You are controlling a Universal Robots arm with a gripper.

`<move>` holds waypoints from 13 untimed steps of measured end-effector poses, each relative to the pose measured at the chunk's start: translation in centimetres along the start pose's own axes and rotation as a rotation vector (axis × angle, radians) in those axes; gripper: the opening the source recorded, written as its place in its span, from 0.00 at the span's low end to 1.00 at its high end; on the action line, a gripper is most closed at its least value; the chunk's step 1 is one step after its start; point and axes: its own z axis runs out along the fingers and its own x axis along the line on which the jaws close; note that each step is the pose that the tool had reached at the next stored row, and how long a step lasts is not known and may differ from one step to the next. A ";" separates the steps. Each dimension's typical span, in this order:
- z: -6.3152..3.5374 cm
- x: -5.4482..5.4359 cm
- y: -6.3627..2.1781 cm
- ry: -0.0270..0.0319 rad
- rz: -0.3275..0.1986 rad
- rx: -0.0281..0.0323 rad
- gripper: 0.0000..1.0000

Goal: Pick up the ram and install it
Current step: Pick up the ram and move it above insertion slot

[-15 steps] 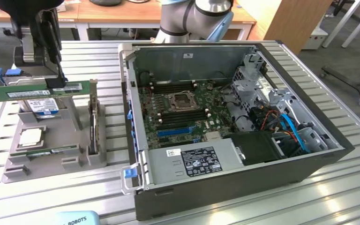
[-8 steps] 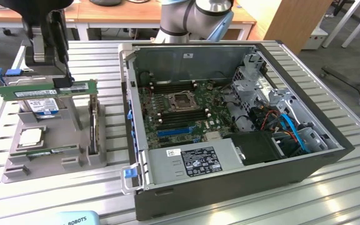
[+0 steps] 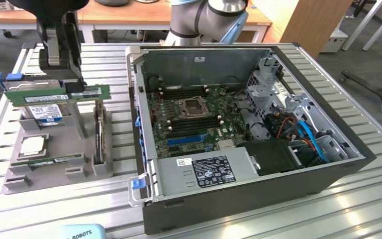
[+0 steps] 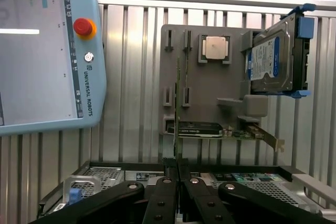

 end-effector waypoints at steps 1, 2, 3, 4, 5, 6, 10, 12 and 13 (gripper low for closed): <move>0.00 0.0 -0.13 -0.0001 0.000 0.0001 0.12; -0.01 0.0 -0.26 0.0000 0.000 0.0000 0.12; -0.02 0.0 -0.38 0.0000 0.000 0.0000 0.12; -0.02 0.0 -0.50 0.0000 0.000 0.0001 0.12; -0.02 0.0 -0.63 -0.0001 0.000 0.0001 0.12; -0.03 0.0 -0.76 0.0000 0.000 0.0000 0.12; -0.05 0.0 -1.26 -0.0001 0.000 0.0001 0.12; -0.06 0.0 -1.50 0.0000 0.000 0.0001 0.12; -0.06 0.0 -1.63 -0.0001 0.000 0.0001 0.12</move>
